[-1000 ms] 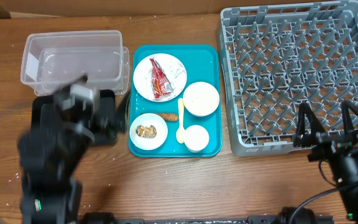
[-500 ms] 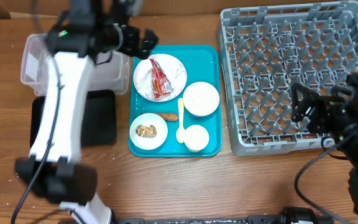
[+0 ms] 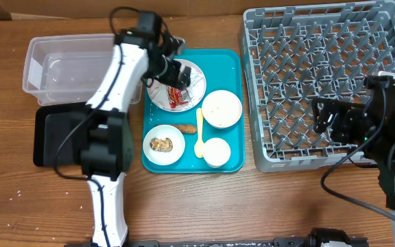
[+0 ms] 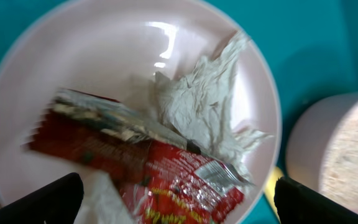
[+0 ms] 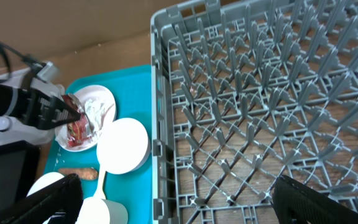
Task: Sort waste into correct bins and load items into the dishwasher
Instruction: 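Reach the left gripper to the red wrapper on the white plate and grasp it, then carry the wrapper with the left gripper into the clear bin and release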
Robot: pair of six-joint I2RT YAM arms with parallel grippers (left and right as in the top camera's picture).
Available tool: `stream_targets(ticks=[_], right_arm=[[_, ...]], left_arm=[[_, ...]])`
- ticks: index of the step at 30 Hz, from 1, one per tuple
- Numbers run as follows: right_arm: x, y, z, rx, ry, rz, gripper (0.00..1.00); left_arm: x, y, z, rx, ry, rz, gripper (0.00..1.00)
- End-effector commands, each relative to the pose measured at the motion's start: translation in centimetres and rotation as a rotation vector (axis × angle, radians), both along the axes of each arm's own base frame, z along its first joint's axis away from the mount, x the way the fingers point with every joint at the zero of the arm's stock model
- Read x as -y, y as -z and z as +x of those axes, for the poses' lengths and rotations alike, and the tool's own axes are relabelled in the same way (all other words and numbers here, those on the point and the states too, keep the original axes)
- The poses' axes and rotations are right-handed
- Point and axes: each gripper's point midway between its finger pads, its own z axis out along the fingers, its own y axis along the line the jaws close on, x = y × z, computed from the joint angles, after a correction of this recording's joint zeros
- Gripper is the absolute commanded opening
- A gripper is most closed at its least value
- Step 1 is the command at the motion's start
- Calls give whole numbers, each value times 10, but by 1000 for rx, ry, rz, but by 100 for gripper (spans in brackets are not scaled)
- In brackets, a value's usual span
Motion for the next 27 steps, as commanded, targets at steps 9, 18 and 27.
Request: stream_targets(ticks=[9,18,27], right_arm=[[-1,14,13,-68,-14,6,100],[-1,14,12,-71,-14,6,100],[-1,14,12,-70,-14,6,100]], left_arm=[[7,72,-1,-38,-61,284,100],[8,76,-7,-82,-103,266,4],[26,-38,9,-66,-158,66,4]])
